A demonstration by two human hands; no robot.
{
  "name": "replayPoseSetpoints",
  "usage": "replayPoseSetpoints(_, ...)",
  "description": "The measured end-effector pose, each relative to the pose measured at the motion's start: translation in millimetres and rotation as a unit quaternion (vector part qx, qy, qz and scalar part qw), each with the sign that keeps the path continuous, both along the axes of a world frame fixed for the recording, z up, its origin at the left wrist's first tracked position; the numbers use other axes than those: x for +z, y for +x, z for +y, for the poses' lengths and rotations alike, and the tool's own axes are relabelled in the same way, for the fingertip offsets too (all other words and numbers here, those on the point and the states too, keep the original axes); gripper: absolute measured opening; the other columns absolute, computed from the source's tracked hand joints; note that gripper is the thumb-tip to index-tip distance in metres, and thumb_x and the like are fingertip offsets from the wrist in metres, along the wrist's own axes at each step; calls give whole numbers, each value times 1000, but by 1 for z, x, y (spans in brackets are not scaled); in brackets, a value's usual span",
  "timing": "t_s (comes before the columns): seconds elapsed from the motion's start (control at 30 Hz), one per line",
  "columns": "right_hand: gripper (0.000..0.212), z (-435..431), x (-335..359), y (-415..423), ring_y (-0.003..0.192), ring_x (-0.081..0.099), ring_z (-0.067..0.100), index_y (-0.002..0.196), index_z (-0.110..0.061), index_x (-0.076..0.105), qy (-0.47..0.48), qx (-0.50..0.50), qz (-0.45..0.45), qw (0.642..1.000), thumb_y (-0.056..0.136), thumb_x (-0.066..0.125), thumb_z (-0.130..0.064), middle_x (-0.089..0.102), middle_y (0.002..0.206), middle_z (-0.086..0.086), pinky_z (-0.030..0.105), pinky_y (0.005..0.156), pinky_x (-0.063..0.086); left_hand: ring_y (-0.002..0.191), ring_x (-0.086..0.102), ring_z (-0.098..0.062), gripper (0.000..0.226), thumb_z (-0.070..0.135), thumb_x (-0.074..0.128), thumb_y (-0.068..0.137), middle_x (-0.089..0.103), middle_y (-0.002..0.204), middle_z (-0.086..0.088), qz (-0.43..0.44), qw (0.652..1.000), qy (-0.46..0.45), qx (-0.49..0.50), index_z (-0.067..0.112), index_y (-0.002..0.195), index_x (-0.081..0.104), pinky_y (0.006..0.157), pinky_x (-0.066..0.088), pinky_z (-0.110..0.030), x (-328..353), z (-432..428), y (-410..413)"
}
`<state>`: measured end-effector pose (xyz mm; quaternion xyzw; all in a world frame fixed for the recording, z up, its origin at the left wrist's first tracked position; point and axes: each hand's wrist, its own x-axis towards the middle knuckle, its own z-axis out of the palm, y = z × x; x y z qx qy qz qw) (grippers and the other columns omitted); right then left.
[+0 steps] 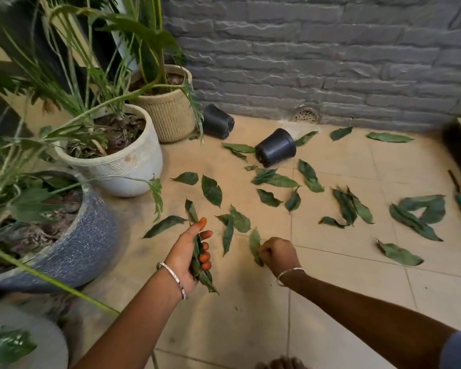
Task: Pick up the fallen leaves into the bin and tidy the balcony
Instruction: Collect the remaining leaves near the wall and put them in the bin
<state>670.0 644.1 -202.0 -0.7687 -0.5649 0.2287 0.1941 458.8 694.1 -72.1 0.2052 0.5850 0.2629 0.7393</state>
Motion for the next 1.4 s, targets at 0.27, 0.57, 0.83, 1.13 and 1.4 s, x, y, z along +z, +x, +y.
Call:
replayPoseSetpoints(0.27,23,-17,105,-56,74,69,9,85,-21,77,133,-11,300,944,80,73,1,74,83,-5,23,74,58,46,35,-12,44,58,80,65,45,58,1,41,995,56,-70,18,79,68,43,29,-21,-11,-5,26)
replayPoseSetpoints(0.57,16,9,60,-28,76,62,11,92,-24,62,88,-80,199,973,84,69,-12,69,89,-4,25,68,52,59,63,-20,31,26,49,103,66,71,-6,91,992,76,33,10,81,63,51,44,-25,-5,2,14)
replayPoseSetpoints(0.83,71,63,-8,-60,133,39,37,151,-39,18,-126,165,-84,975,92,57,-48,36,151,15,49,104,42,39,34,-8,26,18,43,104,43,56,1,16,993,104,47,7,106,67,40,37,-20,1,-2,-31)
replayPoseSetpoints(1.13,28,66,-17,-77,110,60,29,122,-4,64,-40,145,-179,972,97,56,-13,63,122,16,34,97,50,38,28,-9,35,46,60,91,34,56,4,29,996,49,75,12,99,67,40,31,-22,-1,0,-53)
replayPoseSetpoints(1.4,15,24,83,-69,78,65,-1,96,-11,78,193,-50,198,960,82,76,-7,73,93,-1,7,76,50,40,28,-10,55,61,67,80,34,54,4,9,998,19,55,11,102,65,44,31,-24,3,0,-20)
